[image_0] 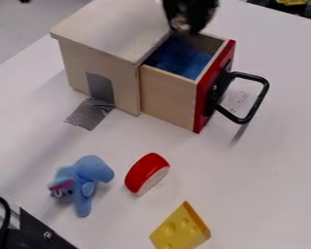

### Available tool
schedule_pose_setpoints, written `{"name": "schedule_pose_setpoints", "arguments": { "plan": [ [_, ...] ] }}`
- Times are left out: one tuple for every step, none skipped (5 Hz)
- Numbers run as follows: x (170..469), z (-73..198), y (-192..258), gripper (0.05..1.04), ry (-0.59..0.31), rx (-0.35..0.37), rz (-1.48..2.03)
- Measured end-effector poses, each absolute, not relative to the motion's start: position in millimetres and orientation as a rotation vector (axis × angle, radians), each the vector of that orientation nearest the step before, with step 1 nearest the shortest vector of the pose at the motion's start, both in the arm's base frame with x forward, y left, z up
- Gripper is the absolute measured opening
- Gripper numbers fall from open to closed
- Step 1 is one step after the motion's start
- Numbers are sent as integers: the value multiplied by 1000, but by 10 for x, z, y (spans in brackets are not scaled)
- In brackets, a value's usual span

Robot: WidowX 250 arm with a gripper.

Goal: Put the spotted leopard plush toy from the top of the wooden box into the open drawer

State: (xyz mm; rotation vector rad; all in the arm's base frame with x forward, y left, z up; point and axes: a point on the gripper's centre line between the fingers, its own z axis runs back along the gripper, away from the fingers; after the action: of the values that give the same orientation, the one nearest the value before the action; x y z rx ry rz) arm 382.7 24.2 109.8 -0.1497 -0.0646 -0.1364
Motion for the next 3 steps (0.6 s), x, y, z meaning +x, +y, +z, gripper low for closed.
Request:
{"name": "schedule_pose_setpoints", "arguments": {
  "plan": [
    [3787, 1012, -22, 512, -33, -132, -149],
    [3663, 874, -109, 512, 2, -90, -120],
    [3484, 937, -76, 512, 1, -45, -91]
  ]
}}
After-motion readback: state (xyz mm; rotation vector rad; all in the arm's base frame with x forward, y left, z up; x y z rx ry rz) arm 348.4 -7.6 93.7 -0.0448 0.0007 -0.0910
